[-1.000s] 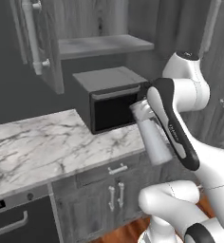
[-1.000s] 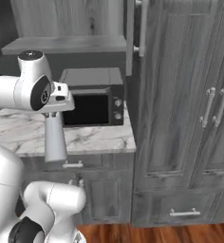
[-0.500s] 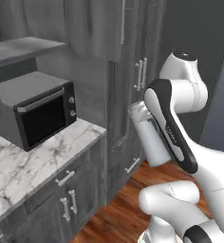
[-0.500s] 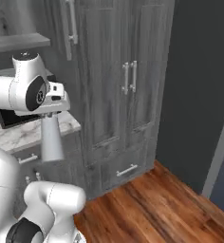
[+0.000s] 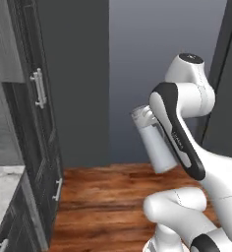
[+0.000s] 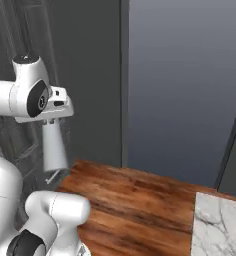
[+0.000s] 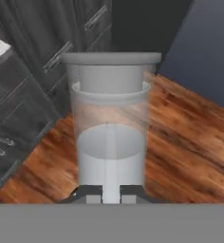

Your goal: There is a tray on the dining counter. Grab the cup, mug, and pitcher and place them on the tray. The pitcher may be placed next to the tray if it cannot fit the tray.

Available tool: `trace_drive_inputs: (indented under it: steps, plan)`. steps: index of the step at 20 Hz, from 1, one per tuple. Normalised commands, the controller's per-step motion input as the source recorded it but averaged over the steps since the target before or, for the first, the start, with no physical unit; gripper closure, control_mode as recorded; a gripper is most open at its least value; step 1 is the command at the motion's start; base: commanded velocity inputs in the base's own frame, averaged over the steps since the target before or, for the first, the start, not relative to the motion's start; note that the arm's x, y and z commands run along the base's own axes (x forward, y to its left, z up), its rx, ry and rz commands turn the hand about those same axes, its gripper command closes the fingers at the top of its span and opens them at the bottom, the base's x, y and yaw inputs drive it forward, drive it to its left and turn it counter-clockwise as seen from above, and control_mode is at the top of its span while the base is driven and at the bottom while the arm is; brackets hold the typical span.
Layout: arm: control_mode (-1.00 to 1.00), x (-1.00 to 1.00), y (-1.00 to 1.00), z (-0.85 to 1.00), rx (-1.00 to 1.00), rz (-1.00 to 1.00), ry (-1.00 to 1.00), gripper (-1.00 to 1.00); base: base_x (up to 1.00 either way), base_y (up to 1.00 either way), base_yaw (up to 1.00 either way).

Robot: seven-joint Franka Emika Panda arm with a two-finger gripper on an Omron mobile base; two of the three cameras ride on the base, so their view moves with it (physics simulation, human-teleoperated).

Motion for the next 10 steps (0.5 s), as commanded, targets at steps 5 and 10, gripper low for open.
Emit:
trace_drive_inputs:
  steps: [5,10]
  plan:
    - [1.00,0.00,0.00,0.00,0.00,0.00,0.00,1.00,-0.35,0.00,-0.97]
    - [1.00,0.00,0.00,0.00,0.00,0.00,0.00,1.00,-0.24,0.03,-0.92]
